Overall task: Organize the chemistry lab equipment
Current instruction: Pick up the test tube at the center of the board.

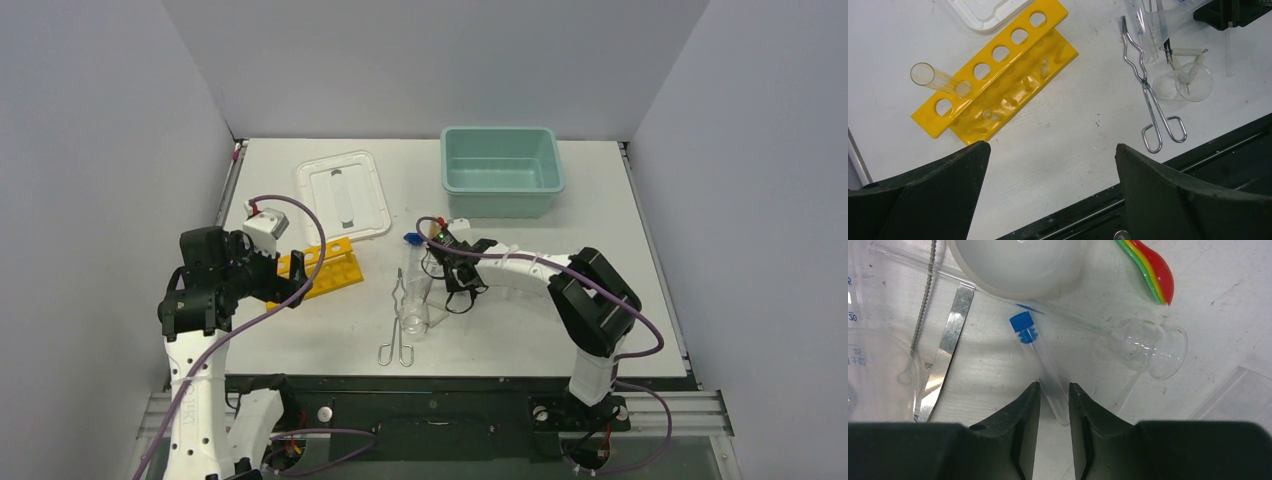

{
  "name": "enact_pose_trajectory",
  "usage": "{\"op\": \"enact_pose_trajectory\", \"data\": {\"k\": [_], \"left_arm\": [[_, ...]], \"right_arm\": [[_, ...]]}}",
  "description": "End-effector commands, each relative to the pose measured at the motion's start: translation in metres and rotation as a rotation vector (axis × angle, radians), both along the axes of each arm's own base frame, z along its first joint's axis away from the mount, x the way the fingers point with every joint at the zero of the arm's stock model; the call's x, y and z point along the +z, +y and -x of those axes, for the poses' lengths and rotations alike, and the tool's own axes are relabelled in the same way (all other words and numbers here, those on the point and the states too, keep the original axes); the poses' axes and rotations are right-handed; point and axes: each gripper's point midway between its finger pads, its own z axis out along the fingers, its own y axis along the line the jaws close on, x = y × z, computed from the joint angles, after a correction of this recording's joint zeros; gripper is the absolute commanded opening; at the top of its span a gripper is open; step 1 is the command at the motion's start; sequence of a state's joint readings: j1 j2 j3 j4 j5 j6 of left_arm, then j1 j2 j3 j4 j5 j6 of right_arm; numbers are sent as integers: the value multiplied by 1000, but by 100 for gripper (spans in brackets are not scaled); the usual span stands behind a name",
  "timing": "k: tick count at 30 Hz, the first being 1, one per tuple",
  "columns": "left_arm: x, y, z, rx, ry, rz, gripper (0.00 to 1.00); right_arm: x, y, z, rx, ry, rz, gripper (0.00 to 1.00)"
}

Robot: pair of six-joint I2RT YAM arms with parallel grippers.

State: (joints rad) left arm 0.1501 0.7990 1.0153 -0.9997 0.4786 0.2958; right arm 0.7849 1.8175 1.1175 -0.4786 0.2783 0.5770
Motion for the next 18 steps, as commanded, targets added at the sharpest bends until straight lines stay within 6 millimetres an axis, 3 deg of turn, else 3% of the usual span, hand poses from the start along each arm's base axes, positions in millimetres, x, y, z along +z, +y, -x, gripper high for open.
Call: {"op": "enact_pose_trajectory", "data": {"k": [1,4,10,15,18], "left_arm": [[20,1,-1,-17,-65,-29,96],[20,2,0,-16,-69,-40,97],[21,3,0,-16,-71,-44,97],[27,2,0,-18,-79,-43,97],[32,-1,0,-29,-85,-27,96]], "right_arm": [[3,4,-3,-16,-36,-56,23],[5,4,1,-23,-45,-98,19],[16,1,8,-40,-76,-157,0],[38,-4,14,-52,-113,-200,0],[62,-2,18,-49,-161,-259,0]]}}
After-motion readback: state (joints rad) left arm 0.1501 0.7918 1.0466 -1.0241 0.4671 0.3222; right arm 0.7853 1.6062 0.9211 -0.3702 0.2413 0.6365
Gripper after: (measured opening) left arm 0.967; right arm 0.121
